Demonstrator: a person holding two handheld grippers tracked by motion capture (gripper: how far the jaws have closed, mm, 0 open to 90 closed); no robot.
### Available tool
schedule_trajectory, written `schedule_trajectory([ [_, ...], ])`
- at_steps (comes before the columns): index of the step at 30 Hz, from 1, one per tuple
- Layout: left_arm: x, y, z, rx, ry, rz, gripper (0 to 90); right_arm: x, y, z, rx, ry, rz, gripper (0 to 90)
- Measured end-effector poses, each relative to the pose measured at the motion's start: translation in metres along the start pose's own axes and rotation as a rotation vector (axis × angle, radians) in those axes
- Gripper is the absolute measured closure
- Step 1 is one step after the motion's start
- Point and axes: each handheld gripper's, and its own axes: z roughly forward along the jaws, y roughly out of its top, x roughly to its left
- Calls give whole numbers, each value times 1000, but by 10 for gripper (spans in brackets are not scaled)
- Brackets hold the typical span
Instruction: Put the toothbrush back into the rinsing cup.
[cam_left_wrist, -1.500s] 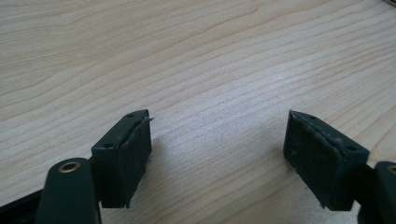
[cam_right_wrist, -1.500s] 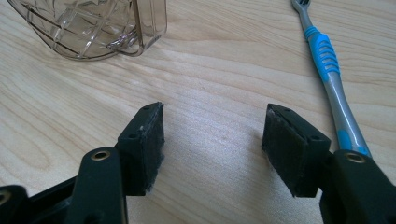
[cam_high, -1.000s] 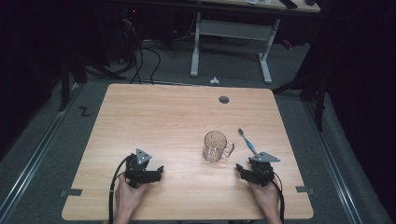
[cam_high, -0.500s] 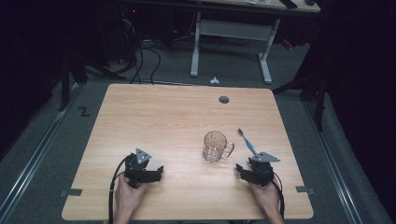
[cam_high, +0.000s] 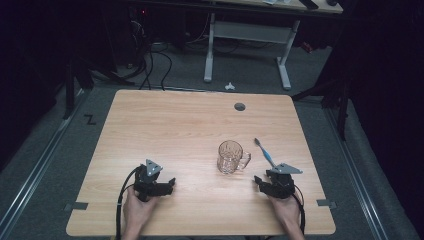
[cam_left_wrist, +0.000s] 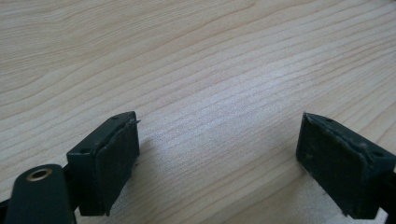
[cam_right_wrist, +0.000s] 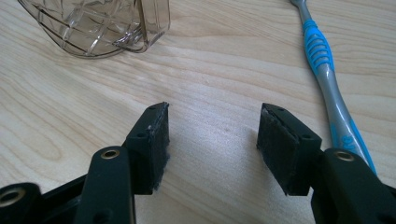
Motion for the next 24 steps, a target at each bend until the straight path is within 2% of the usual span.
schedule_trajectory([
  [11, 0, 0, 0, -1, -2, 0, 142, -1, -5, -11, -15, 13, 13, 500],
  [24, 0, 0, 0, -2, -5, 2, 143, -4, -10, -20, -34, 1, 11, 537],
])
